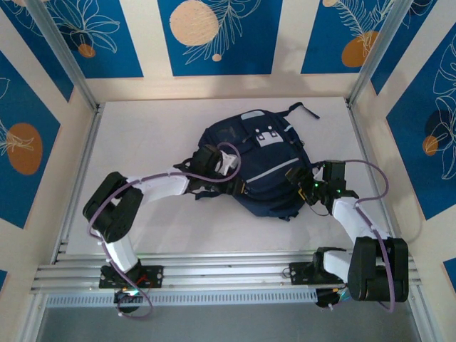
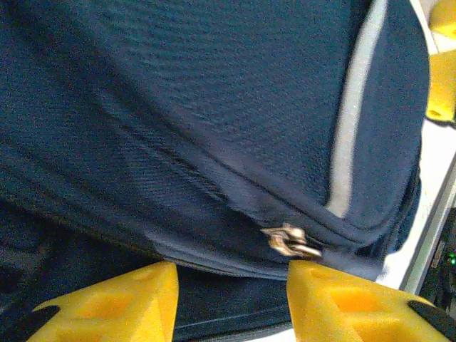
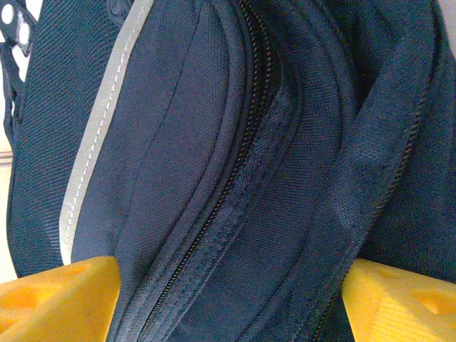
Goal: Pack the student bag
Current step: Zip the student bag at the center of the table.
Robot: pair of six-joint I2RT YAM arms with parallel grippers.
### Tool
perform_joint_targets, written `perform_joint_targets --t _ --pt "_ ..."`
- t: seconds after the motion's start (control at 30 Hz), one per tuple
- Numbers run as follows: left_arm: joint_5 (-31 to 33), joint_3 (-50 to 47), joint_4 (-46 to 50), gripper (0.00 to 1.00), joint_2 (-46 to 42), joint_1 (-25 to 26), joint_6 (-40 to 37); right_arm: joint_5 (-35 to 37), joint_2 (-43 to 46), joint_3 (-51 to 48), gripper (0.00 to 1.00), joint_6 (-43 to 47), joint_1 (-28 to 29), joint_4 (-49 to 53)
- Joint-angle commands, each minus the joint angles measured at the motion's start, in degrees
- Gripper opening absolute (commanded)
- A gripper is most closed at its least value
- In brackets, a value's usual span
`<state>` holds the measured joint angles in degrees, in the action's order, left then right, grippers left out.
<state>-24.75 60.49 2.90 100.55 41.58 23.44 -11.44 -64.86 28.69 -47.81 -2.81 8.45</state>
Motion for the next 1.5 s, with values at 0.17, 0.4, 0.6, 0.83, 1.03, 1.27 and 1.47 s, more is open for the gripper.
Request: perform_joint_targets --t 0.17,0.4,0.6,0.83,1.03,1.27,1.47 --pt "4.79 3.90 5.96 0.47 0.02 2.21 -6.29 -0.54 -0.47 -0.83 0.81 0.56 1.23 -0.10" --pt "2.47 4.83 7.42 0.55 -3.85 2.54 -4.20 0.05 0.35 -0.83 0.81 0.71 1.23 0.69" --pt "1.48 6.47 8.93 0.65 -2.25 3.28 -4.15 -0.35 -0.09 -0.71 0.81 0.54 1.31 0.38" --pt "7.47 8.06 13.53 0.65 0.69 3.44 -7.31 0.05 0.28 -0.89 0.81 0.66 1.35 0.70" --pt "13.54 7.49 14.58 0.51 1.67 3.72 -11.97 -0.16 -0.16 -1.10 0.81 0.40 1.37 0.01" --pt "12.42 8.09 13.10 0.31 3.50 5.35 -12.94 -0.43 -0.38 -1.59 0.80 -0.31 1.82 -0.80" --pt "9.19 9.88 14.21 0.00 3.65 6.09 -13.54 0.54 -1.90 -2.23 0.78 -2.13 3.88 -3.04"
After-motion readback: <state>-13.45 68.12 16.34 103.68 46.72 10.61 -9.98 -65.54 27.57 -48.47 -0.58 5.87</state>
